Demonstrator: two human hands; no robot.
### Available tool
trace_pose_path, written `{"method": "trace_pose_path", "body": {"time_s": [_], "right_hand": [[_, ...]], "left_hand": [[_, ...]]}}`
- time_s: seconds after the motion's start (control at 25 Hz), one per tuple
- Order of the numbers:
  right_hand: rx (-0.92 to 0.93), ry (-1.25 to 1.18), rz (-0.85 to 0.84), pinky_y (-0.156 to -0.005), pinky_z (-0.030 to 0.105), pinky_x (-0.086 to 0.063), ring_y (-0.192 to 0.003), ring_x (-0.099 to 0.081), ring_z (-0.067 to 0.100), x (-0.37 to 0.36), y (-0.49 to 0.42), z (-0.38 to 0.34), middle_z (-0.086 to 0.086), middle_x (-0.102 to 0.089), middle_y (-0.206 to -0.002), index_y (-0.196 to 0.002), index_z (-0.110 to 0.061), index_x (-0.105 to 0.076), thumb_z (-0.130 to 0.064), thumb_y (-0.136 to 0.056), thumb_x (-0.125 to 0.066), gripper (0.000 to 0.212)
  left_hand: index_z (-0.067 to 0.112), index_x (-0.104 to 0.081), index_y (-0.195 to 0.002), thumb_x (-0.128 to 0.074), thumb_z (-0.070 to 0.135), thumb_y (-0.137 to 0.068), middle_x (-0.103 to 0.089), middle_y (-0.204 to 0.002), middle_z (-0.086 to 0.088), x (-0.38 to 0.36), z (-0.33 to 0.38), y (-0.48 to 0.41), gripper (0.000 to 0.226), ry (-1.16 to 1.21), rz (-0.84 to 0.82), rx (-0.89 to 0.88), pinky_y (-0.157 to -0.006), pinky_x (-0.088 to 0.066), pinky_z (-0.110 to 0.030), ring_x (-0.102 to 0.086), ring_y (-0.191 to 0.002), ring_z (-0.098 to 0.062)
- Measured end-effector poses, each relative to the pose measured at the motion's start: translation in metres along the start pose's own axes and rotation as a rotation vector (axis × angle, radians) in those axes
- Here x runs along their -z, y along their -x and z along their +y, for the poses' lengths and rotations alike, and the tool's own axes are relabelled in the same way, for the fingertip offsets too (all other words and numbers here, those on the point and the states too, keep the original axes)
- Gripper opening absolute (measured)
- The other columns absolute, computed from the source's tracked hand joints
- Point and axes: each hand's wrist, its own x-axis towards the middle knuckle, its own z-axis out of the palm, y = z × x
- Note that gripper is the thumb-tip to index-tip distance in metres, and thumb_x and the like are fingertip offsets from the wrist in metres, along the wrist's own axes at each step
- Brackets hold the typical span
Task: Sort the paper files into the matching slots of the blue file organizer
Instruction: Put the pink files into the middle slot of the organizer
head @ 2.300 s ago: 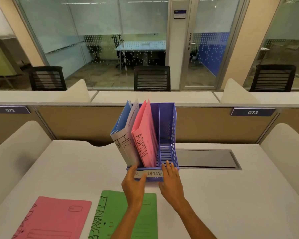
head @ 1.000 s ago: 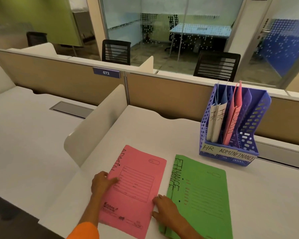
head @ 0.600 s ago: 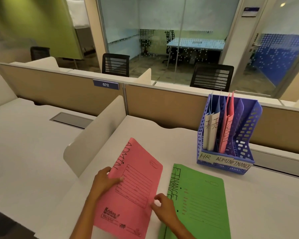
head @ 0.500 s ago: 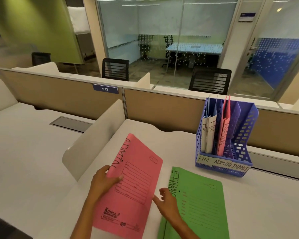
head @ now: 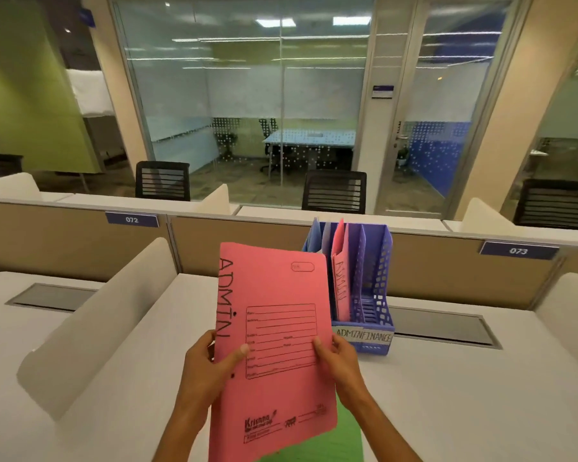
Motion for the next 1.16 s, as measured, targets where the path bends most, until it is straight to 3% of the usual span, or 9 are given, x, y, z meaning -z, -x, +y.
{"method": "trace_pose_path", "body": {"time_s": [0.24, 0.36, 0.44, 0.56, 0.68, 0.76, 0.92, 1.04, 1.16], "right_hand": [[0.040, 0.173, -0.024, -0.074, 0.022, -0.056, -0.096, -0.067, 0.007, 0.094, 0.003, -0.012, -0.002, -0.068, -0.115, -0.113, -0.029, -0.061, -0.034, -0.082, -0.070, 0.032], [0.051, 0.303, -0.012, -0.093, 0.037, -0.052, -0.112, -0.060, 0.012, 0.125, 0.007, -0.010, -0.006, -0.059, -0.128, -0.119, -0.044, -0.052, -0.054, -0.074, -0.071, 0.050], [0.029, 0.520, 0.101, -0.108, 0.052, -0.032, -0.130, -0.044, 0.021, 0.136, 0.012, -0.011, -0.010, -0.045, -0.142, -0.138, -0.046, -0.031, -0.070, -0.066, -0.066, 0.083], [0.028, 0.641, 0.039, -0.113, 0.057, -0.023, -0.137, -0.033, 0.021, 0.144, 0.033, -0.020, -0.012, -0.029, -0.150, -0.143, -0.048, -0.009, -0.077, -0.054, -0.071, 0.113], [-0.050, 0.703, -0.192, -0.114, 0.042, -0.028, -0.142, -0.020, 0.016, 0.129, 0.065, -0.012, -0.017, -0.013, -0.151, -0.145, -0.045, 0.008, -0.074, -0.045, -0.078, 0.134], [0.022, 0.734, -0.053, -0.109, 0.030, -0.034, -0.139, -0.027, 0.014, 0.108, 0.072, 0.000, -0.015, -0.017, -0.152, -0.148, -0.034, 0.005, -0.062, -0.050, -0.078, 0.132], [0.224, 0.747, 0.372, -0.092, 0.035, -0.050, -0.114, -0.059, 0.022, 0.081, 0.060, 0.014, 0.005, -0.050, -0.141, -0.147, -0.013, -0.023, -0.034, -0.080, -0.069, 0.084], [0.352, 0.854, 0.517, -0.053, 0.037, -0.058, -0.063, -0.069, 0.020, 0.079, 0.047, 0.013, 0.004, -0.073, -0.101, -0.134, -0.017, -0.043, -0.025, -0.072, -0.080, 0.072], [0.440, 0.873, 0.581, -0.042, 0.026, -0.052, -0.043, -0.062, 0.016, 0.080, 0.033, 0.001, 0.004, -0.075, -0.077, -0.124, -0.012, -0.057, -0.005, -0.063, -0.085, 0.068]], "left_hand": [[0.017, -0.066, -0.106, -0.082, 0.016, -0.072, -0.077, -0.095, -0.007, -0.076, 0.011, 0.010, 0.037, 0.136, -0.125, 0.101, -0.079, -0.060, -0.050, -0.073, -0.086, -0.030], [0.010, -0.067, -0.101, -0.078, 0.003, -0.074, -0.077, -0.088, -0.012, -0.122, 0.007, 0.020, 0.030, 0.216, -0.086, 0.160, -0.076, -0.060, -0.050, -0.074, -0.079, -0.032], [0.008, -0.068, -0.099, -0.078, 0.003, -0.075, -0.077, -0.084, -0.011, -0.151, 0.003, 0.027, 0.026, 0.228, -0.035, 0.160, -0.073, -0.061, -0.048, -0.075, -0.074, -0.029], [0.013, -0.072, -0.090, -0.077, 0.007, -0.077, -0.077, -0.077, -0.004, -0.186, 0.003, 0.033, 0.014, 0.222, 0.040, 0.116, -0.074, -0.061, -0.047, -0.074, -0.072, -0.025], [0.018, -0.071, -0.085, -0.074, 0.012, -0.080, -0.076, -0.076, 0.002, -0.213, 0.011, 0.036, 0.009, 0.186, 0.127, 0.048, -0.076, -0.061, -0.045, -0.073, -0.075, -0.021], [0.024, -0.067, -0.084, -0.070, 0.010, -0.082, -0.073, -0.080, 0.006, -0.230, 0.020, 0.040, 0.015, 0.168, 0.147, 0.003, -0.076, -0.059, -0.038, -0.071, -0.079, -0.019], [0.029, -0.058, -0.087, -0.065, 0.006, -0.086, -0.063, -0.085, 0.018, -0.253, 0.039, 0.047, 0.024, 0.154, 0.123, -0.071, -0.079, -0.052, -0.030, -0.062, -0.082, -0.010], [0.027, -0.060, -0.090, -0.065, 0.006, -0.084, -0.065, -0.088, 0.015, -0.255, 0.044, 0.037, 0.023, 0.113, 0.069, -0.123, -0.081, -0.057, -0.031, -0.063, -0.082, -0.006], [0.031, -0.063, -0.095, -0.078, 0.019, -0.077, -0.073, -0.084, 0.015, -0.249, 0.048, 0.019, 0.025, 0.050, -0.148, -0.195, -0.079, -0.059, -0.026, -0.069, -0.081, -0.001]]}}
